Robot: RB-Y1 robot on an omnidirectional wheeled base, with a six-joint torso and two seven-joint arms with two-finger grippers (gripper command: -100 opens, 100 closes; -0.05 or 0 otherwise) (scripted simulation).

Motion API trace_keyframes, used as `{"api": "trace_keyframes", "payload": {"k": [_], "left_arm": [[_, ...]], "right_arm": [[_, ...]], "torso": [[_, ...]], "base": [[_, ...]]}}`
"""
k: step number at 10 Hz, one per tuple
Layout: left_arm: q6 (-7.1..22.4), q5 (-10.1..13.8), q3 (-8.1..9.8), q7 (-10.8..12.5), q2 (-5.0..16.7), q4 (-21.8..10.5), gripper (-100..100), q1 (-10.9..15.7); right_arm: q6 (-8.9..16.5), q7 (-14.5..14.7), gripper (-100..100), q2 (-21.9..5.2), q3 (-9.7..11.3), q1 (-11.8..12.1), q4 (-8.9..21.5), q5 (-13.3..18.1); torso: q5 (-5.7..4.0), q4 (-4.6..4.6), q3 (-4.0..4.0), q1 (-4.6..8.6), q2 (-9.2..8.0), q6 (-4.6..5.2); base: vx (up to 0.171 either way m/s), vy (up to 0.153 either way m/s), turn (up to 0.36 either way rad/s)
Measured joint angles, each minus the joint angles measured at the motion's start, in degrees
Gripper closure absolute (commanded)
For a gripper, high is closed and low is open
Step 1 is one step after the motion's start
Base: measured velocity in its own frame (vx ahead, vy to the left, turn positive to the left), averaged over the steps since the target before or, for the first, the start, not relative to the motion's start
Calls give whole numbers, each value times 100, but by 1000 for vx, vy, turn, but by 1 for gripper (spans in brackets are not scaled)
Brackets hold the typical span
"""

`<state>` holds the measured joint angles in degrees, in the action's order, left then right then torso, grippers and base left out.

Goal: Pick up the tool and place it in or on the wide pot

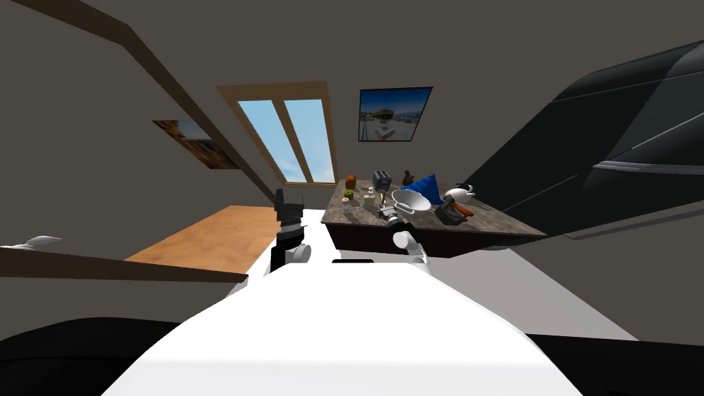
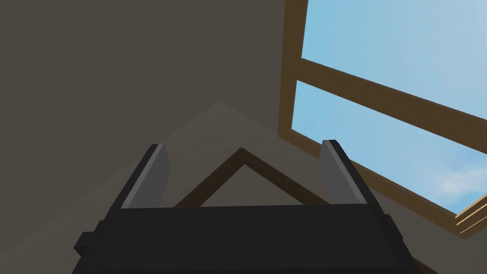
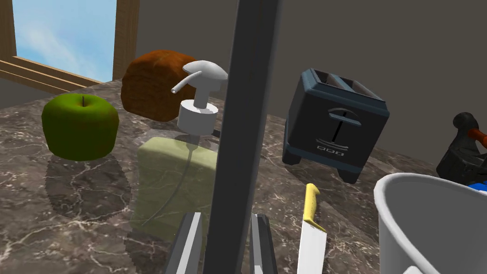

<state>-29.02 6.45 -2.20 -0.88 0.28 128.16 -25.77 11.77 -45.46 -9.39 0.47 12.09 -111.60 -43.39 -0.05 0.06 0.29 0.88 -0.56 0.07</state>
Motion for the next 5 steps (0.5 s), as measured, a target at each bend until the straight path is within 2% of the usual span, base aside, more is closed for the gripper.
{"api": "trace_keyframes", "payload": {"k": [5], "left_arm": [[0,0,0,0,0,0,0,-1]], "right_arm": [[490,-504,100,-72,-381,-120,-391,329]], "torso": [[2,-10,-20,-21,32,-5]], "base": [[-95,-140,164]]}}
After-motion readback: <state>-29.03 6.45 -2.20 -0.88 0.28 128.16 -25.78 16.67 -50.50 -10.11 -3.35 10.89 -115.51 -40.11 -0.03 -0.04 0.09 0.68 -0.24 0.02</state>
